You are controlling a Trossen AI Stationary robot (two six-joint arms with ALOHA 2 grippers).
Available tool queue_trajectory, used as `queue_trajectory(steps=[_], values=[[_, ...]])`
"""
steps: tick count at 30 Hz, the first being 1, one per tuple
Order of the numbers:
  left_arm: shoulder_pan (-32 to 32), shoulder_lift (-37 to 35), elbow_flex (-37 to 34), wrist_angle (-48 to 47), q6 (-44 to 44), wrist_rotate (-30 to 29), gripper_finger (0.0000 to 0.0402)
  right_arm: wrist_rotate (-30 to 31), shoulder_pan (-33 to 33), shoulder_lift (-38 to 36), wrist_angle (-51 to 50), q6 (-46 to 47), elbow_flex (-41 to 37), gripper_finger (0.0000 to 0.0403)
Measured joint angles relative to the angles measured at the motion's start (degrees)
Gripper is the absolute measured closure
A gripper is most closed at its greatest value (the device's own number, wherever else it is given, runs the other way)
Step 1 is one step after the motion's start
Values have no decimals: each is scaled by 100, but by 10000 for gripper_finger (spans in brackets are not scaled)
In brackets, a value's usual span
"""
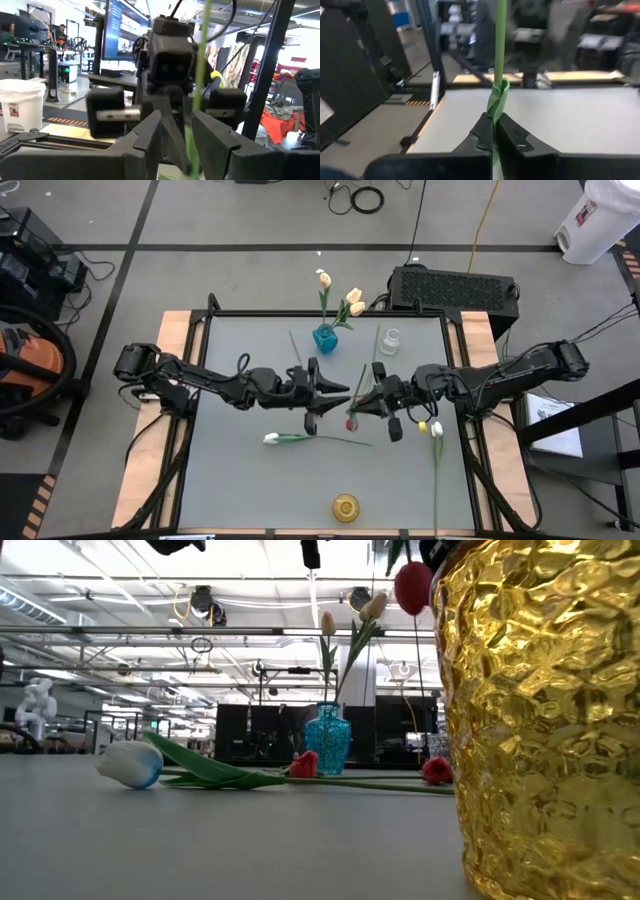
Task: Sort flowers into vase by color
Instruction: Put the right red flower into the transparent vase
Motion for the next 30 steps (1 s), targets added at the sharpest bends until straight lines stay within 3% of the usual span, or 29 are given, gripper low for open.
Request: queue_trajectory(steps=[6,30], values=[[-4,0,0,-39,-1,130,288,110,-30,197,563,3,0,403],[-10,0,0,-274,-6,237,288,110,-25,492,662,260,-2,403]])
